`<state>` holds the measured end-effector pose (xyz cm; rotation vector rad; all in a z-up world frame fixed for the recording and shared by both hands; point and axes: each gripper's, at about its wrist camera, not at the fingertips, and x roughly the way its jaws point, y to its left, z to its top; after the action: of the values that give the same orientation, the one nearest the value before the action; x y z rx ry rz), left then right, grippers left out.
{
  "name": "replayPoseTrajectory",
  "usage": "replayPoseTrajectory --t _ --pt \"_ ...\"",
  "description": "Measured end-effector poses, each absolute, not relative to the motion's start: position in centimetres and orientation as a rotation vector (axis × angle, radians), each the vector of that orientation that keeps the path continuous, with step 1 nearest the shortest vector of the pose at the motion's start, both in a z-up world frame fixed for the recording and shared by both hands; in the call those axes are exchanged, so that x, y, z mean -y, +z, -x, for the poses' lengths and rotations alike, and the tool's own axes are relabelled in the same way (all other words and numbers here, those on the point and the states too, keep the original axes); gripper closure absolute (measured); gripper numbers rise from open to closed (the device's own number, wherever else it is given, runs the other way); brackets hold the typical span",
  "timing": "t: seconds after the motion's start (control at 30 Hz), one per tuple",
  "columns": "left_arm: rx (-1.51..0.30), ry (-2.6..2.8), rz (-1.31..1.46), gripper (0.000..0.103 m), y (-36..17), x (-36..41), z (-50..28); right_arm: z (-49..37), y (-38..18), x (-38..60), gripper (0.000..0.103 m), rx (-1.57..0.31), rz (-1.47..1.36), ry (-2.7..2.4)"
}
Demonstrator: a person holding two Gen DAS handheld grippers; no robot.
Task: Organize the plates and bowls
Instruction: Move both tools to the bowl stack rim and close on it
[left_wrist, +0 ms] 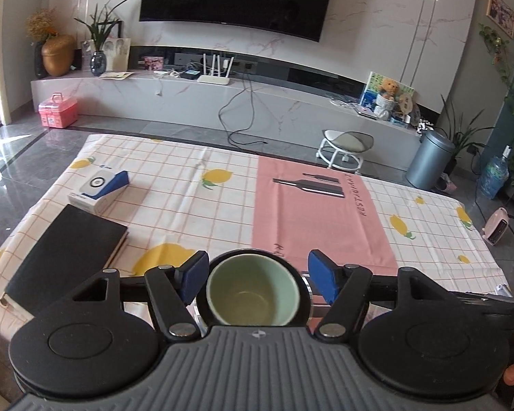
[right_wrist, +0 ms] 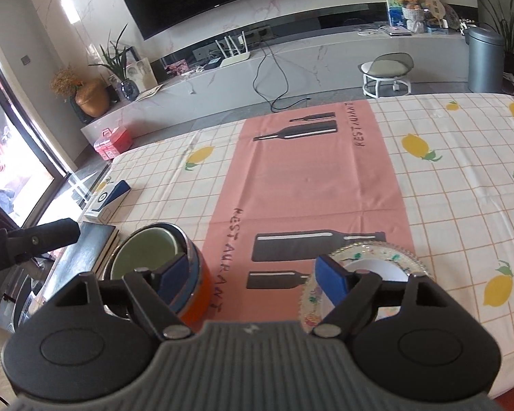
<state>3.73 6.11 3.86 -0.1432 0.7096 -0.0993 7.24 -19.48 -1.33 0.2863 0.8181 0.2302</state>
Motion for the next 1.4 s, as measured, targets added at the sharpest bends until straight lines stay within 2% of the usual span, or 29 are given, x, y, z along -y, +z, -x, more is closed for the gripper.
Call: replayPoseTrajectory --t 0.1,0.57,0.87,0.97,1.17,1.4 --pt "-0.723 -0.064 0.166 0.023 3.3 -7.9 -3.8 -8.0 -1.2 17.4 0.016 -0.837 -0.278 0.271" --pt "-0.853 -0.027 0.401 0.022 -2.2 -12.9 -6.0 -12.5 -4.9 12.3 0.014 -1.037 -0.374 0.289" --pt "-0.966 -0.062 0.418 0.022 -6.3 -11.9 -8.8 -14.9 -8.1 14.0 0.022 -1.120 -0.484 0.213" --pt "-1.002 -0.083 0.462 0.022 -7.2 -12.0 -9.4 -15.2 -9.3 14.2 0.033 -1.147 -0.511 0.204" --pt "-1.080 -0.084 0.507 0.022 -8.6 -11.9 -10.7 -15.9 -11.1 13.9 0.033 -1.194 -0.551 0.218" --pt "-1.141 -0.085 0.535 0.028 -10.0 -11.8 -11.5 -16.4 -12.5 13.9 0.037 -1.230 -0.604 0.235"
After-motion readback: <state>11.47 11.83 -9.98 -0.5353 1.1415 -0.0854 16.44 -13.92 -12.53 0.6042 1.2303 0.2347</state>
